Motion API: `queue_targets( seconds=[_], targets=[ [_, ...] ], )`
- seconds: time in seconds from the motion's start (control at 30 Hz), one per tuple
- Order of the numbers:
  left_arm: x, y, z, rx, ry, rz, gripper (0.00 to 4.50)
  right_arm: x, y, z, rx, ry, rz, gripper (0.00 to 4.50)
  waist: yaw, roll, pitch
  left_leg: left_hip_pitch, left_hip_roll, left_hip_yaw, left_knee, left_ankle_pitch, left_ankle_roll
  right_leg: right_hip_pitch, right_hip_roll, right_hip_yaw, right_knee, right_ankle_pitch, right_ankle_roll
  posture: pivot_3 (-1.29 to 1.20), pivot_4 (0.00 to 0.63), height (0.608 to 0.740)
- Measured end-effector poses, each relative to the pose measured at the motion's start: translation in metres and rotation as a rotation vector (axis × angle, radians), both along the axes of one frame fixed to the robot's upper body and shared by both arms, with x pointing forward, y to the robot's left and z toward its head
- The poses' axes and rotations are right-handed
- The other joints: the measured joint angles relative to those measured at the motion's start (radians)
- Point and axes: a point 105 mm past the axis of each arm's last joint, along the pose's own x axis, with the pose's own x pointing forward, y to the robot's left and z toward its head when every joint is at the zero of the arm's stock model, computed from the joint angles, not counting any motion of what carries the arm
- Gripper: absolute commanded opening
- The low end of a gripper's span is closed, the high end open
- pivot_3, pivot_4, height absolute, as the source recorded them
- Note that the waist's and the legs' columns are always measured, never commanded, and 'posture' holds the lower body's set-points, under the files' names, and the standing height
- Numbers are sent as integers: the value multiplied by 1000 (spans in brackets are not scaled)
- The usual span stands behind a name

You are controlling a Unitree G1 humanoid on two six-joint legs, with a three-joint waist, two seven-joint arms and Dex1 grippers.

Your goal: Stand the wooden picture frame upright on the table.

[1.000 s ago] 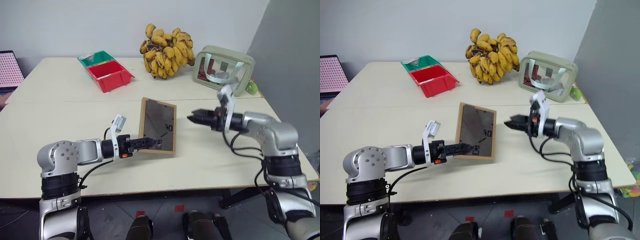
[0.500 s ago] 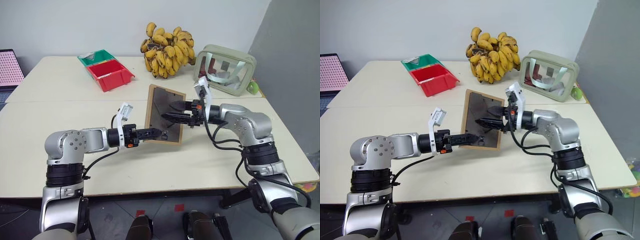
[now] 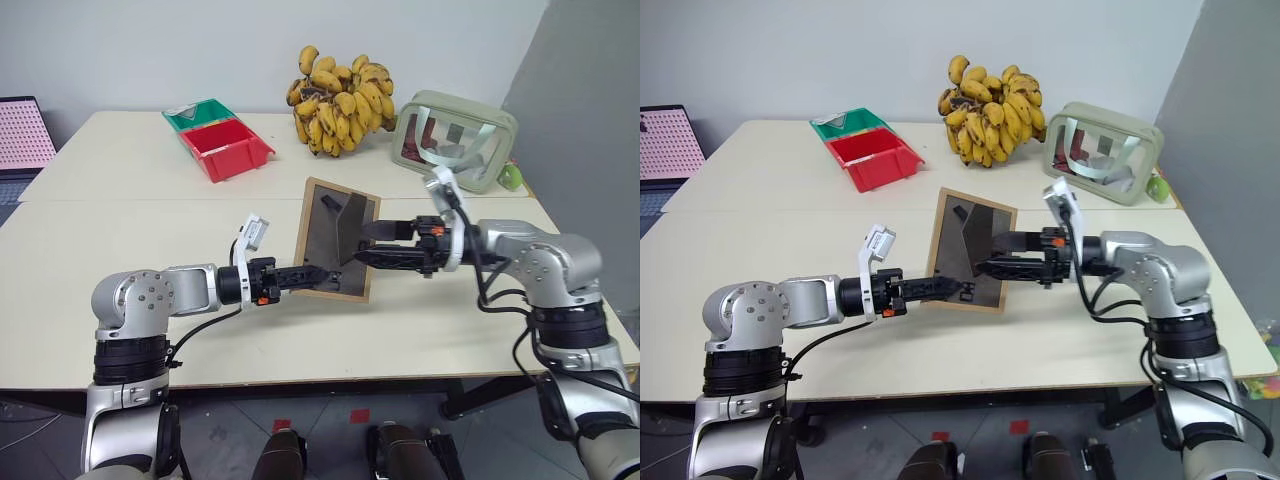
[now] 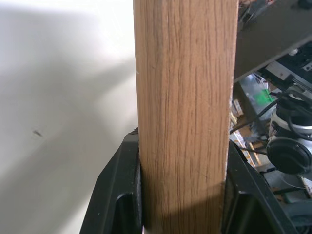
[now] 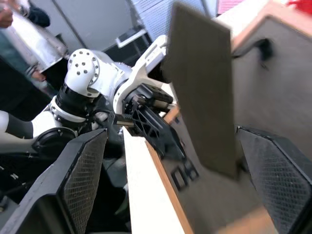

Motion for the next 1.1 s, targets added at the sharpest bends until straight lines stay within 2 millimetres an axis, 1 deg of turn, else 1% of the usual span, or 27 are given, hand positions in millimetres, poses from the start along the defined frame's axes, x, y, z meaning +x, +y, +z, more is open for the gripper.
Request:
queue_targets(
  seconds=[0.07, 0.13, 0.17, 0.2, 0.23, 0.3, 0.33, 0.37, 0.4, 0.43, 0.5, 0.53, 0.6, 0.63, 0.77, 0.9, 0.93, 1.0, 1.03, 1.1],
  targets=[
    [-2, -2, 0, -36, 27, 1, 1287, 6, -19, -9, -73, -54, -86, 4461, 0, 0, 0, 0, 0, 0, 0, 0, 0, 0, 0, 0, -1, 0, 0, 0, 150, 740],
    [-5, -4, -1, -76, 67, -1, 1287, 11, -46, -26, -215, -175, -173, 4461, 4, 0, 0, -1, -1, 0, 0, 0, 0, 1, -1, 0, -2, 0, 1, 0, 150, 740],
    [-7, -2, -2, -122, 110, 2, 1287, 13, -67, -37, -343, -336, -224, 4461, 6, 0, 0, -2, -2, 0, 1, 0, 0, 1, -1, 0, -2, 2, 5, 0, 150, 740],
    [-8, 2, -2, -144, 136, 10, 1287, 14, -78, -43, -419, -437, -243, 4461, 4, -1, 0, -2, -2, 1, 1, 0, 0, 0, -1, 0, -3, 3, 7, 0, 150, 740],
    [-8, 4, -2, -172, 168, 8, 1287, 18, -88, -45, -514, -622, -264, 4461, 3, -1, 0, -2, -2, 1, 1, 0, 0, 0, -1, 1, -3, 3, 7, 0, 150, 740],
    [-10, 5, -1, -227, 219, -17, 1287, 20, -99, -47, -654, -933, -266, 4461, -4, -1, 0, -1, -2, 2, 1, 0, 0, -1, -1, 2, -2, 4, 8, 0, 150, 740],
    [-11, 4, 1, -247, 233, -27, 1287, 20, -99, -47, -697, -1057, -246, 4461, -8, -1, 0, 0, -2, 3, 1, 0, 0, -1, -1, 3, -1, 4, 8, 0, 150, 740],
    [-11, 3, 2, -260, 252, -44, 1287, 19, -98, -47, -720, -1182, -222, 4461, -11, -1, 0, 0, -1, 3, 1, 0, 0, 0, -1, 2, -1, 4, 8, 0, 150, 740],
    [-12, 2, 5, -278, 280, -68, 1287, 18, -91, -46, -722, -1348, -189, 4461, -16, -1, 1, 1, -1, 3, 1, 0, 0, 0, -1, 3, 0, 4, 7, 0, 150, 740],
    [-13, 3, 8, -293, 322, -88, 1287, 23, -78, -41, -703, -1502, -167, 4461, -24, -1, 1, 4, -1, 3, 2, 1, -1, 1, -1, 4, 1, 4, 3, 0, 150, 740],
    [-14, 0, 11, -308, 359, -119, 1287, 28, -61, -33, -664, -1643, -149, 4461, -28, -1, 1, 6, -1, 3, 2, 2, -2, 2, -1, 5, 1, 5, 2, 0, 150, 740],
    [-17, -3, 12, -311, 380, -137, 1287, 31, -50, -27, -625, -1720, -145, 4461, -28, -1, 1, 7, -1, 3, 2, 2, -2, 3, -1, 5, 1, 5, 2, 0, 150, 740],
    [-21, -8, 11, -302, 404, -168, 1287, 35, -35, -21, -575, -1804, -134, 4461, -23, -1, 1, 7, -2, 2, 2, 2, -3, 5, -1, 5, 1, 5, 1, 0, 150, 740],
    [-21, -10, 11, -301, 410, -172, 1287, 36, -33, -21, -566, -1822, -130, 4461, -21, -1, 1, 7, -2, 3, 2, 2, -3, 5, -1, 5, 0, 5, 1, 0, 150, 740],
    [-19, -13, 8, -302, 416, -158, 1287, 39, -17, -27, -531, -1896, -69, 4461, 1, -2, 1, 5, -3, 3, 1, 2, -3, 5, -1, 6, -2, 5, 1, 0, 150, 740],
    [-18, -19, 9, -310, 406, -160, 1287, 34, -7, -39, -491, -1906, 9, 3744, 5, -2, 1, 5, -3, 2, 1, 2, -3, 5, -2, 5, -2, 5, 1, 0, 150, 740],
    [-19, -19, 8, -308, 405, -162, 1287, 32, -6, -41, -481, -1911, 21, 3471, 4, -2, 1, 5, -3, 2, 1, 2, -3, 5, -2, 5, -2, 5, 1, 0, 150, 740],
    [-22, -19, 6, -305, 407, -164, 1287, 31, -5, -43, -464, -1916, 25, 3036, 2, -2, 1, 6, -3, 2, 1, 2, -3, 6, -2, 5, -1, 5, 1, 0, 150, 740],
    [-23, -19, 3, -303, 413, -163, 1287, 30, -4, -42, -455, -1920, 20, 2747, 2, -2, 1, 6, -3, 2, 1, 3, -3, 6, -2, 6, -1, 5, 1, 0, 150, 740],
    [-25, -20, 1, -302, 411, -161, 1287, 31, -4, -40, -451, -1933, 16, 2333, 0, -2, 1, 7, -3, 2, 2, 3, -2, 6, -2, 6, 0, 5, 1, 0, 150, 740]
  ],
)
